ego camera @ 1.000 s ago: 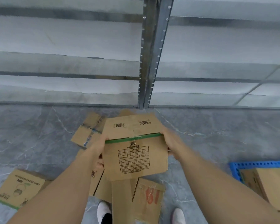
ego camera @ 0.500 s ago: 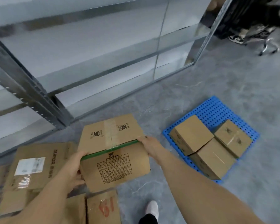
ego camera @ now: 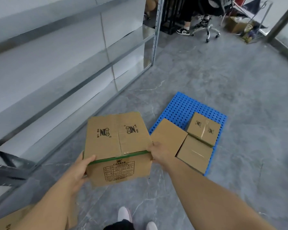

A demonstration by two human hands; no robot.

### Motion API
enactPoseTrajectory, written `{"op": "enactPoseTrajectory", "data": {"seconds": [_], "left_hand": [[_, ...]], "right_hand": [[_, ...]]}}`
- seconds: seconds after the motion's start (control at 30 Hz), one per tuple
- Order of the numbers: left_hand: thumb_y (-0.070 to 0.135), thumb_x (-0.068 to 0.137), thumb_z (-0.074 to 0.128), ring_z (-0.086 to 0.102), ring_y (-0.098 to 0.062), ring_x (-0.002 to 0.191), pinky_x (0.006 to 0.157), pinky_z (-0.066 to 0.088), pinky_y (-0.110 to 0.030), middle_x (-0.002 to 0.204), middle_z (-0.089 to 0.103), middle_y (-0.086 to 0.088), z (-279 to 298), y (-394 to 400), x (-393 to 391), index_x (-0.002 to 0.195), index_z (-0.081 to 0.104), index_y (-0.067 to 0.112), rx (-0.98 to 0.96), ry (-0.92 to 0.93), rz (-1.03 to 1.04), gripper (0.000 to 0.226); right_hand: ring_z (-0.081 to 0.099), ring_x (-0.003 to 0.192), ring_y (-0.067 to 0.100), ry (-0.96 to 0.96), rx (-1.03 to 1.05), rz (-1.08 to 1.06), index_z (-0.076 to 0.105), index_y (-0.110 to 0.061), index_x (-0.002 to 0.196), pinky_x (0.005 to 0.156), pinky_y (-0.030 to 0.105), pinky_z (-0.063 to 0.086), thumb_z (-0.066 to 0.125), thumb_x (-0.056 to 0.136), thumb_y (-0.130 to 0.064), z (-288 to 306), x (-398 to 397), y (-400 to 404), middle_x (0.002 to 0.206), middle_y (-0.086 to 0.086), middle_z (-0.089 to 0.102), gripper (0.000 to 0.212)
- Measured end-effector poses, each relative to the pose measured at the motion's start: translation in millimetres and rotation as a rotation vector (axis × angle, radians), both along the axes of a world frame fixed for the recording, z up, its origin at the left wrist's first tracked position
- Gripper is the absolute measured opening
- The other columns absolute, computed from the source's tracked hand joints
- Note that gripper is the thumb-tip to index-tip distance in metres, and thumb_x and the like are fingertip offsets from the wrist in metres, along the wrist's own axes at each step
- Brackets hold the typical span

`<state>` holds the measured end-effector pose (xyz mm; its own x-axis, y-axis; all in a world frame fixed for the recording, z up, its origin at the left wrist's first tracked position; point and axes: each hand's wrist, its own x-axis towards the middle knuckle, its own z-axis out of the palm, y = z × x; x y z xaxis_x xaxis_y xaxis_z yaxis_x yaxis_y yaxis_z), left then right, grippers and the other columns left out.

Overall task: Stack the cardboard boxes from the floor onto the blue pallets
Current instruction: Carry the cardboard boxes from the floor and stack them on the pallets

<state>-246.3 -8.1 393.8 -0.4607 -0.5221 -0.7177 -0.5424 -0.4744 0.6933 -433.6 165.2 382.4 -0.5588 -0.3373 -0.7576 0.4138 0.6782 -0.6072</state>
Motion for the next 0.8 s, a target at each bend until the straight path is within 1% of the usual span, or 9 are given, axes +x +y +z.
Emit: {"op": "enactPoseTrajectory", "data": {"seconds": [0.07,0.13,0.2,0.27,0.43,0.53,0.57,0.7,0.8], "left_hand": [[0.022,0.094,0.051,0.055,-0.016,0.096,0.082,0.042,-0.034,0.106,0.06,0.003,-4,-17,-23,0.122,0.042,0.034,-0.001,0.012,-0.049,0.032],[0.021,0.095,0.05,0.055,-0.014,0.094,0.081,0.042,-0.033,0.104,0.06,0.004,-10,-36,-49,0.124,0.042,0.033,-0.009,0.024,-0.091,0.033],[0.02,0.096,0.049,0.055,-0.013,0.092,0.078,0.043,-0.032,0.103,0.06,0.004,-13,-59,-76,0.128,0.041,0.032,-0.005,0.034,-0.135,0.035],[0.021,0.096,0.049,0.056,-0.013,0.095,0.08,0.043,-0.032,0.106,0.061,0.003,-11,-87,-104,0.132,0.04,0.031,0.0,0.047,-0.19,0.039],[0.023,0.096,0.049,0.053,-0.021,0.112,0.103,0.038,-0.041,0.126,0.057,-0.005,3,-160,-166,0.14,0.035,0.028,-0.046,0.073,-0.35,0.047],[0.026,0.095,0.051,0.049,-0.025,0.119,0.108,0.034,-0.045,0.13,0.054,-0.006,8,-197,-202,0.142,0.033,0.025,-0.085,0.073,-0.423,0.051],[0.027,0.095,0.051,0.049,-0.025,0.12,0.108,0.034,-0.046,0.131,0.054,-0.007,8,-207,-214,0.142,0.033,0.024,-0.103,0.067,-0.444,0.051],[0.032,0.093,0.054,0.049,-0.025,0.119,0.108,0.033,-0.048,0.129,0.053,-0.006,5,-232,-262,0.139,0.036,0.024,-0.178,0.055,-0.492,0.05],[0.037,0.091,0.055,0.05,-0.025,0.116,0.105,0.037,-0.048,0.127,0.053,-0.007,4,-242,-304,0.137,0.036,0.023,-0.231,0.049,-0.546,0.051]], "right_hand": [[0.045,0.078,0.017,0.004,-0.007,-0.05,0.049,-0.009,0.097,0.074,0.034,0.047,0.043,0.091,-0.013,0,-16,-10,0.091,0.013,0.05,0.01],[0.046,0.076,0.018,0.013,-0.006,-0.105,0.048,-0.009,0.094,0.068,0.029,0.041,0.042,0.091,-0.012,-1,-36,-25,0.088,0.008,0.05,0.007],[0.054,0.092,0.023,0.013,-0.012,-0.159,0.051,-0.005,0.104,0.085,0.036,0.049,0.042,0.092,-0.012,-3,-56,-41,0.102,0.014,0.057,0.016],[0.053,0.094,0.023,0.042,0.004,-0.194,0.05,0.0,0.117,0.097,0.044,0.044,0.043,0.091,-0.012,-2,-74,-61,0.115,0.02,0.057,0.029],[0.049,0.074,0.016,0.04,0.0,-0.323,0.052,-0.004,0.108,0.062,0.028,0.047,0.043,0.094,-0.009,8,-111,-113,0.09,0.007,0.052,0.017],[0.05,0.09,0.021,0.075,-0.014,-0.371,0.053,-0.003,0.112,0.091,0.042,0.046,0.046,0.095,-0.013,12,-131,-139,0.105,0.012,0.056,0.021],[0.05,0.092,0.021,0.079,-0.026,-0.392,0.053,-0.004,0.112,0.093,0.041,0.045,0.047,0.095,-0.013,13,-138,-145,0.108,0.012,0.056,0.021],[0.049,0.081,0.015,0.09,-0.074,-0.478,0.052,-0.011,0.103,0.077,0.032,0.043,0.048,0.095,-0.016,12,-164,-160,0.095,0.003,0.055,0.01],[0.052,0.089,0.018,0.106,-0.104,-0.564,0.054,-0.014,0.11,0.082,0.034,0.045,0.048,0.096,-0.018,7,-186,-161,0.1,0.001,0.057,0.016]]}}
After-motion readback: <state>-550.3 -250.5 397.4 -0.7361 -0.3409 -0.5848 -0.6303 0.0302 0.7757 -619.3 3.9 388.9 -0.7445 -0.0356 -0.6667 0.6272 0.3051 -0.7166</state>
